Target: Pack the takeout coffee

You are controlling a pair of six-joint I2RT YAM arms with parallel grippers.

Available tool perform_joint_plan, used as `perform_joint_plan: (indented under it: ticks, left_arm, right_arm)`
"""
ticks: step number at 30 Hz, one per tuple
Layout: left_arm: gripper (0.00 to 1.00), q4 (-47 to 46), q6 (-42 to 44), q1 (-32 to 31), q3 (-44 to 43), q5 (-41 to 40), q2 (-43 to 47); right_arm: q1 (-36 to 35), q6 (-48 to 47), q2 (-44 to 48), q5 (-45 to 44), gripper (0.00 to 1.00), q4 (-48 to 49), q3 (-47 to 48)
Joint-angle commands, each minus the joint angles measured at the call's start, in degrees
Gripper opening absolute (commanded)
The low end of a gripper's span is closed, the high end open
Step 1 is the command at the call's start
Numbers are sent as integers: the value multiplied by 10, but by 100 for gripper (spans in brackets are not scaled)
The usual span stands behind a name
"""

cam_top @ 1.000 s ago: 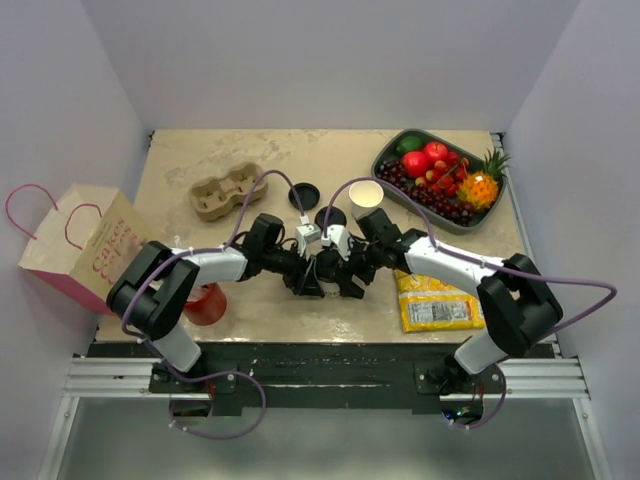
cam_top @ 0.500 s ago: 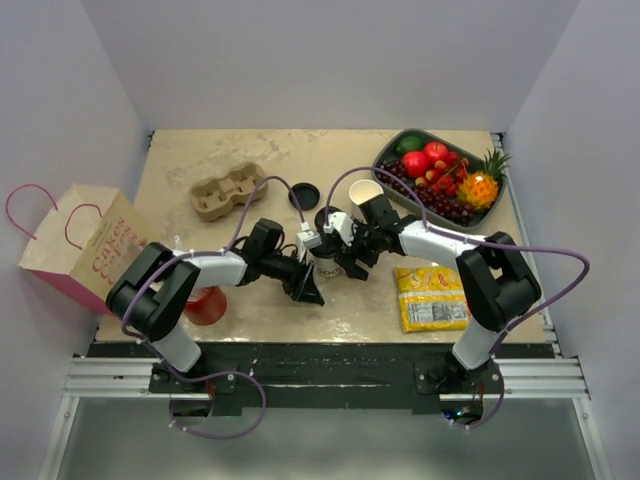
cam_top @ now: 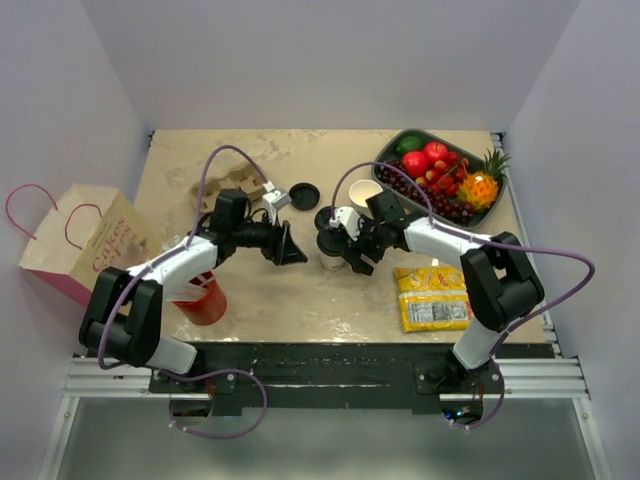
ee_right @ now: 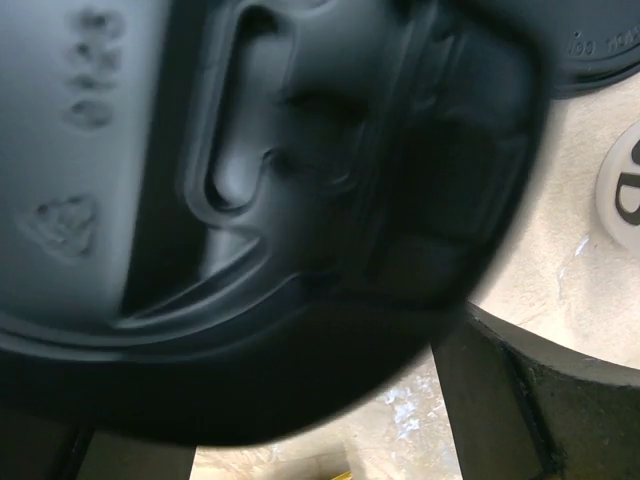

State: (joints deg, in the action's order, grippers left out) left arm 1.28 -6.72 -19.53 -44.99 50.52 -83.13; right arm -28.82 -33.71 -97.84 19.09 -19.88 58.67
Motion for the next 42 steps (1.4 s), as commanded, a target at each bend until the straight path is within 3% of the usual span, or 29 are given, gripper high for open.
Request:
perform_joint_plan:
  ticks: [1, 8, 16, 19, 24, 26, 31, 33, 36, 42]
  left_arm:
    - [66, -43, -27, 5, -28, 2, -14]
    - [67, -142, -99, 6, -33, 7, -36]
    - [68, -211, -186, 6, -77, -5, -97]
    - [68, -162, -142, 6, -121, -7, -103]
    - [72, -28, -63, 6, -212, -26, -128]
    - [71, 40, -47, 6, -261, -29, -149]
    - [72, 97, 19, 20, -350, -84, -147]
    - [75, 156, 49, 46, -383, -134, -151]
    - [76, 234, 164, 83, -459, -210, -161]
    - [73, 427, 255, 172, -619, -230, -229]
  right_arm:
    - [0, 22, 27, 2, 84, -2, -11]
    - [53, 36, 40, 38, 84, -51, 5]
    - [64, 40, 68, 188, 86, -159, 78]
    - [64, 83, 63, 223, 87, -172, 114]
    - [65, 211, 66, 231, 87, -97, 131]
    - [65, 236, 68, 228, 87, -79, 133]
    - [64, 256, 66, 228, 87, -69, 163]
    - [64, 278, 51, 213, 87, -64, 196]
    - [65, 298, 37, 178, 87, -58, 237]
    - [65, 309, 37, 137, 86, -51, 278]
